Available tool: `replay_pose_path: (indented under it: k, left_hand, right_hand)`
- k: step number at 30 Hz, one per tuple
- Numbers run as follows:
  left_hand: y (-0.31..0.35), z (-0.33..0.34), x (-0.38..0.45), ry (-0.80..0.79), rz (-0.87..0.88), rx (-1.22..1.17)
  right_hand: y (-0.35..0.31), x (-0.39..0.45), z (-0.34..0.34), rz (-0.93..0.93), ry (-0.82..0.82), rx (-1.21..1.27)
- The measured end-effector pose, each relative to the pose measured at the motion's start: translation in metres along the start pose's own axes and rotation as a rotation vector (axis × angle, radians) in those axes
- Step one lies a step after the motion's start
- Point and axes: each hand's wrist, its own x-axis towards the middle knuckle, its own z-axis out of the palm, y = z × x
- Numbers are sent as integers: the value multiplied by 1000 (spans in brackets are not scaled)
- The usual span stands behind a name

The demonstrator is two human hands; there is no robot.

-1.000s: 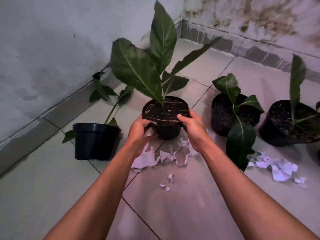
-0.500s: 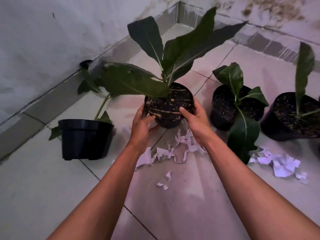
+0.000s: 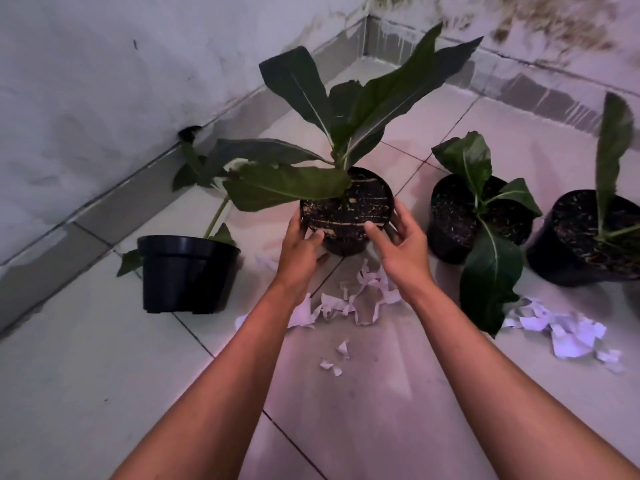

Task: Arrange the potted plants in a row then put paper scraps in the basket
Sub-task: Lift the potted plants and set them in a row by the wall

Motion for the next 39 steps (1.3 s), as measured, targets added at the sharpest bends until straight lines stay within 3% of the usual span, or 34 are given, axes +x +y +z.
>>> replay_pose_path:
  k: [3,5,10,15,18,22,29,31,34,39]
  left_hand:
    - [1,1,0,7,21,40]
    - [0,-1,0,36,39,87]
    - [1,-18,0,113,61,100]
    - [25,-32,-13,242,152,96]
    - [40,-53,-23,289,258,142]
    - [61,-99,-40,480,355,162]
    - [96,-170,-59,753,194,263]
    - [99,-181,-60,744,39,322]
    - [96,-189,-60,602,-181,328]
    - [86,-185,-53,513,-291,333]
  right_hand:
    - [-1,-14,5,-136,123,-221]
    - [-3,-27,5,-342,173,-414]
    - [-10,-47,23,-721,-25,-570]
    - [-6,-56,45,-716,-151,-558]
    - [-6,-60,62,-593,-174,-469]
    - [-13,-70,110,-241,-216,-309]
    - [-24,-74,184,360,-266,-216]
    - [-24,-71,198,483,-289,-199]
    - [-23,-66,211,636,-343,-85]
    - [-17,-69,224,676,-406,-7]
